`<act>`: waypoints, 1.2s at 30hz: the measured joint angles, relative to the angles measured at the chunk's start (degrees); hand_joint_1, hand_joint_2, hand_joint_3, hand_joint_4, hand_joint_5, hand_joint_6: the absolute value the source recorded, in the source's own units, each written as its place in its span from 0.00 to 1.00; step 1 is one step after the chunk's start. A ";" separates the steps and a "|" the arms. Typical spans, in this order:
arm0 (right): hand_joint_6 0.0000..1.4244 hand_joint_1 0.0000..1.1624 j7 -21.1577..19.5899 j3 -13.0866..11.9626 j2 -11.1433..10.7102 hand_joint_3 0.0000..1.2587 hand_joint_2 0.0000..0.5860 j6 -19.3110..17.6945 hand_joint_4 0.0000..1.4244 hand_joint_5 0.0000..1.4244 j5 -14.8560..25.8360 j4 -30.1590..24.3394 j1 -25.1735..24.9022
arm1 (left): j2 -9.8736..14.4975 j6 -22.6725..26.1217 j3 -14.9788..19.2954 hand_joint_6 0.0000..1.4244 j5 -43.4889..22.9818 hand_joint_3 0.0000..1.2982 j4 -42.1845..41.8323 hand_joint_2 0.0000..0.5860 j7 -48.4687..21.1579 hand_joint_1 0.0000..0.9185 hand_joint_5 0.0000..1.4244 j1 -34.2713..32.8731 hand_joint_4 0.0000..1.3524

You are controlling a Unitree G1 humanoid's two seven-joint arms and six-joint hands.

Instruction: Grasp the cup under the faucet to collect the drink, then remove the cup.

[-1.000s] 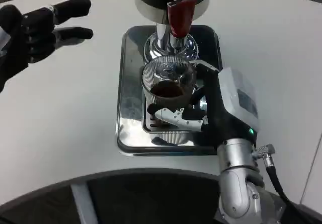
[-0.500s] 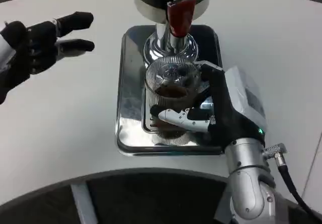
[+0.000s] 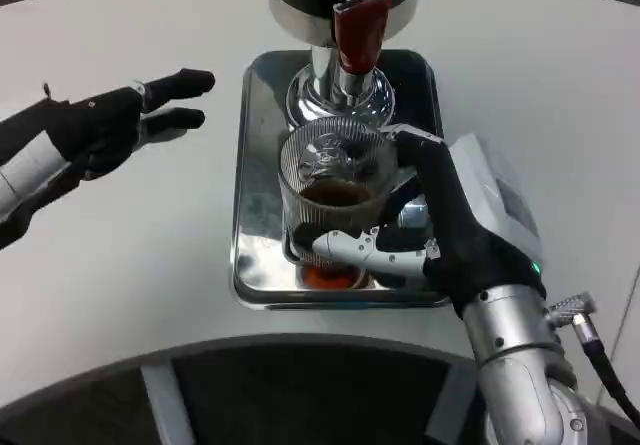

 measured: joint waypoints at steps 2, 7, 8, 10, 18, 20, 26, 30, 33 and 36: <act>0.95 0.87 0.64 0.18 -0.05 0.80 0.25 0.09 0.78 0.81 -0.59 -1.19 0.98 | -0.14 -1.24 -0.15 0.00 0.16 0.05 -1.02 0.07 0.22 0.00 0.02 0.84 0.00; 0.95 0.87 2.05 0.77 -0.18 0.80 0.24 0.20 0.78 0.81 -1.24 -4.20 3.38 | -0.43 -4.06 -0.44 0.00 1.01 0.04 -3.00 0.07 1.06 0.00 0.00 2.99 0.00; 0.95 0.87 2.31 1.10 -0.20 0.80 0.24 0.19 0.78 0.81 -1.81 -4.94 4.06 | -0.48 -5.19 -0.55 0.00 1.66 0.03 -3.62 0.06 1.25 0.00 0.00 3.75 0.00; 0.95 0.87 2.82 1.50 -0.27 0.80 0.24 0.21 0.78 0.81 -2.12 -5.91 5.04 | -0.68 -6.73 -0.92 0.00 2.39 0.01 -4.48 0.06 1.52 0.00 0.00 4.86 0.00; 0.96 0.88 5.09 2.57 -0.60 0.80 0.22 0.21 0.78 0.81 -3.20 -9.94 8.55 | -1.18 -13.77 -2.28 0.00 6.34 0.00 -8.60 0.06 3.88 0.00 0.00 10.35 0.00; 0.96 0.88 5.49 2.79 -0.62 0.80 0.22 0.21 0.78 0.81 -3.33 -11.17 9.54 | -1.28 -15.59 -2.42 0.00 7.53 0.00 -9.79 0.06 5.01 0.00 0.00 12.33 0.00; 0.97 0.88 6.64 3.72 -0.74 0.80 0.22 0.20 0.78 0.81 -4.66 -13.69 11.91 | -1.66 -19.78 -2.45 0.00 11.50 0.00 -12.11 0.06 9.59 0.00 0.00 17.17 0.00; 0.97 0.88 7.16 4.38 -0.74 0.80 0.22 0.19 0.78 0.81 -5.30 -14.61 13.35 | -1.87 -22.40 -2.19 0.00 14.23 0.00 -13.48 0.07 13.41 0.00 0.00 20.41 0.00; 0.97 0.88 7.50 5.01 -0.77 0.80 0.22 0.14 0.78 0.81 -5.88 -16.16 14.67 | -2.27 -24.39 -1.94 0.00 17.80 0.00 -14.39 0.07 17.17 0.00 0.00 23.25 0.00; 0.97 0.88 8.00 5.63 -0.82 0.80 0.22 0.02 0.78 0.81 -7.13 -17.94 16.05 | -3.45 -25.22 -1.68 0.00 21.61 0.00 -15.88 0.07 21.43 0.00 0.00 26.21 0.00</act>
